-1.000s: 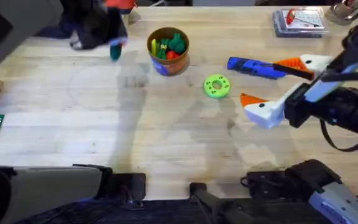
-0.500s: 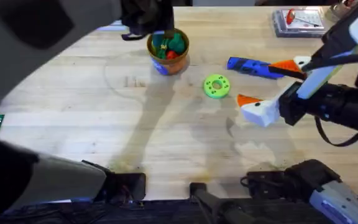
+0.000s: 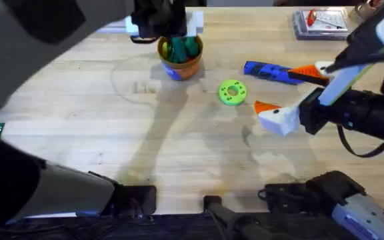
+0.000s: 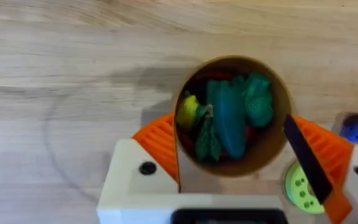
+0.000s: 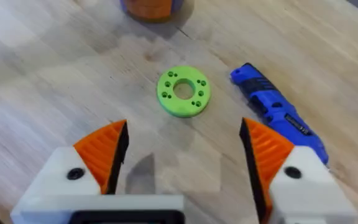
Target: Pick up the gripper from the table and insert it into the empty holder that is missing its gripper. Then pick up a screw, insert it into the mounting hole, and use the screwdriver to tighten it. Finally, clean up the table by picking up the vegetable and placing it into the bucket.
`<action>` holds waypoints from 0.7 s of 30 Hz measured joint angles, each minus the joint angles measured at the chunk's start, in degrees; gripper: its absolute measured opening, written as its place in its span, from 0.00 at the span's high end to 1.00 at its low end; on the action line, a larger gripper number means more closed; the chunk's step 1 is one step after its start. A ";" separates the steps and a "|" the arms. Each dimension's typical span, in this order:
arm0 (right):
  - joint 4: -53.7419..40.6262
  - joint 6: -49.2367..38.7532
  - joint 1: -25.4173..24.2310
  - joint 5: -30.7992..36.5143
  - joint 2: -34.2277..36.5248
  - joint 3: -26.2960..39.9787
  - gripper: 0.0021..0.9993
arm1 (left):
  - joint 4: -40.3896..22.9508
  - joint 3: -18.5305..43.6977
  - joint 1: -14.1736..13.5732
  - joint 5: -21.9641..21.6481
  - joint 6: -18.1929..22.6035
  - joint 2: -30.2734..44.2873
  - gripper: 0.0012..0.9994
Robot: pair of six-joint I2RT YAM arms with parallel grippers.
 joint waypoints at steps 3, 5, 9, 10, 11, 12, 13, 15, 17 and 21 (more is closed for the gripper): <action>-2.17 3.51 0.00 0.00 0.08 0.93 0.01 | -6.11 2.82 0.28 -0.01 1.72 -2.62 0.01; -5.10 5.46 0.00 -0.02 0.18 2.72 0.01 | -10.71 4.38 0.64 -0.04 3.55 -5.65 0.01; -12.76 8.16 0.00 -0.02 0.26 9.15 0.01 | -20.06 5.85 1.59 -0.21 8.29 -12.72 0.01; -14.48 8.48 0.00 -0.02 0.26 10.86 0.01 | -22.63 5.97 1.67 -0.42 9.70 -14.46 0.01; -16.01 8.76 0.00 -0.04 0.24 12.63 0.01 | -24.71 6.05 1.70 -0.56 10.87 -15.76 0.01; -17.40 9.02 0.00 -0.04 0.22 14.31 0.01 | -27.41 6.12 1.70 -0.66 12.25 -17.23 0.01; -18.52 9.20 0.00 -0.04 0.21 15.54 0.01 | -29.39 6.14 1.70 -0.68 13.30 -18.22 0.01; -20.06 9.48 0.00 -0.07 0.09 17.24 0.01 | -34.08 6.14 1.70 -0.72 15.31 -19.92 0.01; -20.73 10.22 0.00 -0.07 0.11 17.77 0.01 | -37.54 6.14 1.70 -0.75 16.52 -20.88 0.01; -21.15 12.02 0.00 -0.07 0.11 17.77 0.01 | -42.40 6.14 1.70 -0.90 17.87 -21.35 0.01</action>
